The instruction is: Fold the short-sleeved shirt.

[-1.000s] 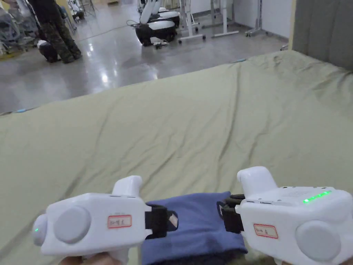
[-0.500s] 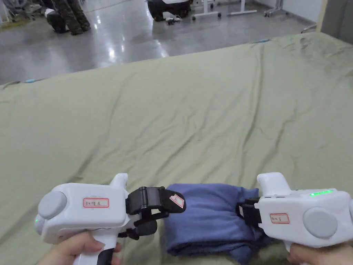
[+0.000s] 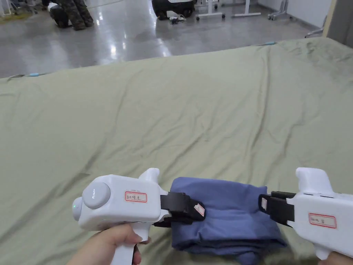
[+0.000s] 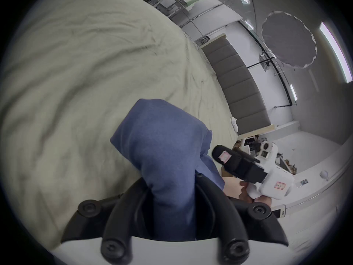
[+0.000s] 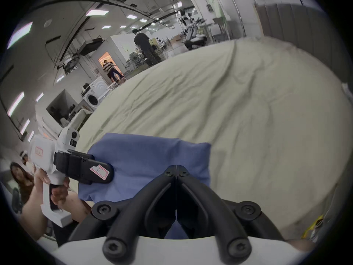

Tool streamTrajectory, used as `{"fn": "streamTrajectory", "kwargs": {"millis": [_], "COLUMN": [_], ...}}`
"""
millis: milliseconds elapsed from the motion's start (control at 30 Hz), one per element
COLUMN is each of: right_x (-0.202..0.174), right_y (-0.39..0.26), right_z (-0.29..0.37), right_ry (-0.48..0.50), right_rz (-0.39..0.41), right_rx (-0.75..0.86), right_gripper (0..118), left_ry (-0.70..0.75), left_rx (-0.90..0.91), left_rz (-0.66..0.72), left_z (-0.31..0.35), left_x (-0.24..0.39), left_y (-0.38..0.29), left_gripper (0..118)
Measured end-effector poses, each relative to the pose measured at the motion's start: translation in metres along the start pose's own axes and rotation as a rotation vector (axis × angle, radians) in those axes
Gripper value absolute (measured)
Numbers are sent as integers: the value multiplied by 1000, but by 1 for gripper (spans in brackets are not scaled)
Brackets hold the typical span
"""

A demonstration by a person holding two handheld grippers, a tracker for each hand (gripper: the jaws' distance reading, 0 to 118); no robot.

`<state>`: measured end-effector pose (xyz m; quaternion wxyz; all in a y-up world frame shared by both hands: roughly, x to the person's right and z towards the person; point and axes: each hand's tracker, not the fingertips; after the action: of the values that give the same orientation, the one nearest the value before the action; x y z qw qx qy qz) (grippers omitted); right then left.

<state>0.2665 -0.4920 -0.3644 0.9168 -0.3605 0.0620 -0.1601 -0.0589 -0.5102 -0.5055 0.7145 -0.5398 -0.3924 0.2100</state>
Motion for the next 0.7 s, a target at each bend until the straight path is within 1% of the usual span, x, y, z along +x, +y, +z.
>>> {"fn": "streamTrajectory", "kwargs": {"millis": [67, 133, 167, 200, 233, 267, 300, 333, 400, 500, 567, 633, 700], "right_x": [-12, -27, -30, -32, -40, -43, -45, -49, -60, -77, -87, -92, -94], "right_y": [3, 4, 3, 2, 0, -3, -4, -5, -7, -8, -8, -6, -4], "right_z": [17, 33, 40, 45, 51, 55, 57, 59, 60, 58, 54, 44, 34], "right_ry": [22, 34, 85, 132, 152, 164, 174, 180, 175, 174, 180, 177, 175], "right_rz": [2, 25, 14, -13, -40, -62, -77, -91, -83, -63, -48, -1, -10], "right_rx": [9, 32, 37, 38, 46, 52, 50, 51, 52, 33, 3, -26, -35], "right_gripper": [2, 2, 2, 2, 2, 2, 2, 2, 2, 2, 2, 2, 2], "left_ry": [43, 107, 124, 149, 119, 141, 229, 315, 357, 486, 573, 682, 788], "left_rx": [0, 0, 11, 26, 57, 66, 77, 89, 94, 82, 36, 8, -14], "left_rz": [-44, -98, -111, -103, 17, -9, -81, -70, -17, -8, -27, -73, 4], "left_z": [23, 56, 78, 101, 126, 150, 174, 200, 244, 307, 347, 380, 404], "left_x": [-2, -11, -20, -32, -50, -60, -68, -80, -109, -147, -172, -195, -223], "left_y": [4, 6, 7, 7, 10, 11, 13, 17, 22, 26, 30, 32, 36], "left_gripper": [24, 24, 24, 24, 24, 24, 24, 24, 24, 24, 24, 24, 24]}}
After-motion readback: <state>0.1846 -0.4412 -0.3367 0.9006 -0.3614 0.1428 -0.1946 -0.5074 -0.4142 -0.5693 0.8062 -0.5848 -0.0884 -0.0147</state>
